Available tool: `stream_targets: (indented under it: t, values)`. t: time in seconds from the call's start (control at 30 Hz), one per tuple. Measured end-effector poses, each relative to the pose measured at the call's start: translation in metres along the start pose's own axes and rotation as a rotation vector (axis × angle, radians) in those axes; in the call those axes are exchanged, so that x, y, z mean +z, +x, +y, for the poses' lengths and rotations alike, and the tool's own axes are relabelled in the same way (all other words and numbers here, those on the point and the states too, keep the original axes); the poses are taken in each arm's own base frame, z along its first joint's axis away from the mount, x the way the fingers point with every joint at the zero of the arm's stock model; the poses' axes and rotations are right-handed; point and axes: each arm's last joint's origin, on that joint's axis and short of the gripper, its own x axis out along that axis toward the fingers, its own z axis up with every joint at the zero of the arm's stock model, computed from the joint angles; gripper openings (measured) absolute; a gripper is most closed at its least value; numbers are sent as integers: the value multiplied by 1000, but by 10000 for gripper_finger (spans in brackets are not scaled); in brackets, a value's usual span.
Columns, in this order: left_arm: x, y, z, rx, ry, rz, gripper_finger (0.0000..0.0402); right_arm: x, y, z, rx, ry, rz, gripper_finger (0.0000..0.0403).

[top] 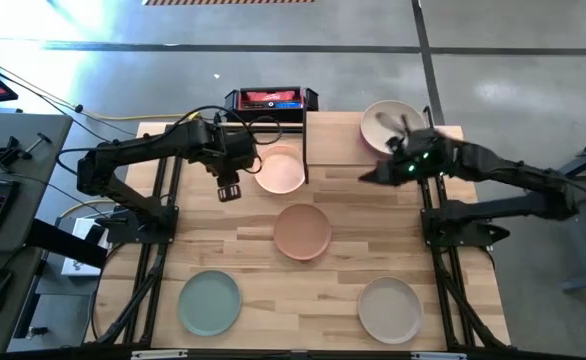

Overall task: Place and stack plates onto a shelf
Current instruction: Put the white plate on the shelf

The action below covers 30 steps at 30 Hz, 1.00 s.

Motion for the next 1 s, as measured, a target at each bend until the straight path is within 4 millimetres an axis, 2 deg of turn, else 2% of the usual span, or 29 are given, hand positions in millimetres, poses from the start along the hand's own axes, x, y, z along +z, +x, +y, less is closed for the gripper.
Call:
stream_targets:
  t: [0.27, 0.43, 0.7, 1.0]
  values:
    - [-5, -3, -20, -46, -6, 39, 110, -55, 43, 17, -97, 90, 216, 92]
    - [-13, 9, -37, -48, 21, 91, 110, -90, 63, 22, -172, 99, 326, 88]
    - [-31, 36, -64, -30, 34, 201, 110, -131, 81, 19, -237, -132, 466, 69]
    - [-43, 43, -90, -16, 5, 218, 110, -155, 99, 8, -308, -361, 617, 64]
